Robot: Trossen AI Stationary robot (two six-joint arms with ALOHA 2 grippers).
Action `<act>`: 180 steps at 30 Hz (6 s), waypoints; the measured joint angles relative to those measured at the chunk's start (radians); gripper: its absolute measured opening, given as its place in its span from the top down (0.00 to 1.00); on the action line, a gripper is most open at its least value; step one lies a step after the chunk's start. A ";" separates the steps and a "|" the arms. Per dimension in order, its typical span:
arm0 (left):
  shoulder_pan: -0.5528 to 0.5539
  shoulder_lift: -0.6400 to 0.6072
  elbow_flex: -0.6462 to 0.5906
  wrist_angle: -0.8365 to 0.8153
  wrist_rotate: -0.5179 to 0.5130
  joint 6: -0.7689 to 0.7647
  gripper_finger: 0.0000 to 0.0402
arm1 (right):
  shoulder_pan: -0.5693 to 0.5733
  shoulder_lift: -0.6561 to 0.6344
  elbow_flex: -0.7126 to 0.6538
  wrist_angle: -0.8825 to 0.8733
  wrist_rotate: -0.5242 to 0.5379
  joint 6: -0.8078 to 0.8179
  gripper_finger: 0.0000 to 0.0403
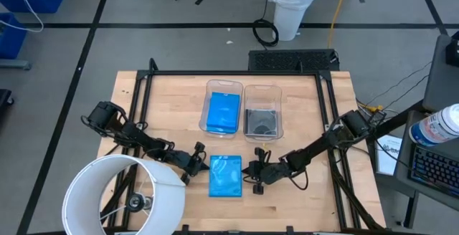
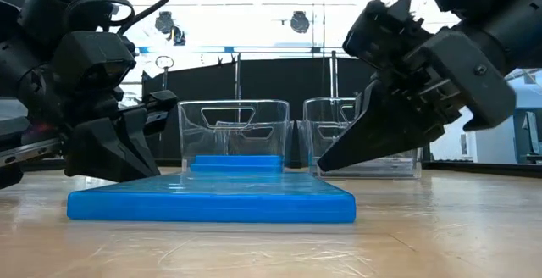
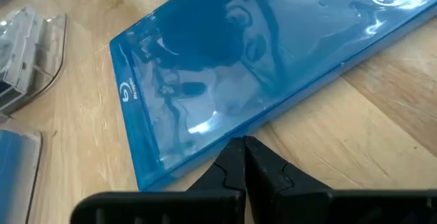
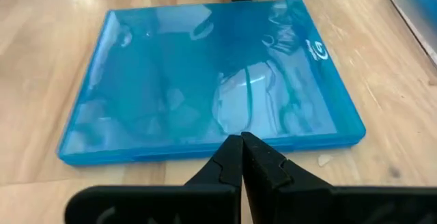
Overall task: Pick & place jewel cases by type
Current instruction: Put the blue CD case into the left transparent bin
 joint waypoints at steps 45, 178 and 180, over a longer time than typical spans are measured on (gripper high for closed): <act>0.000 0.003 0.055 -0.046 -0.008 -0.058 0.99 | -0.159 -0.048 0.001 -0.175 -0.318 0.932 0.56; 0.120 -0.094 0.225 0.118 0.126 -0.067 0.91 | 0.247 -0.371 0.000 -0.201 0.507 -0.073 0.19; 0.120 -0.094 0.224 0.115 0.118 -0.060 0.91 | 0.226 -0.368 0.000 -0.201 0.455 -0.057 0.15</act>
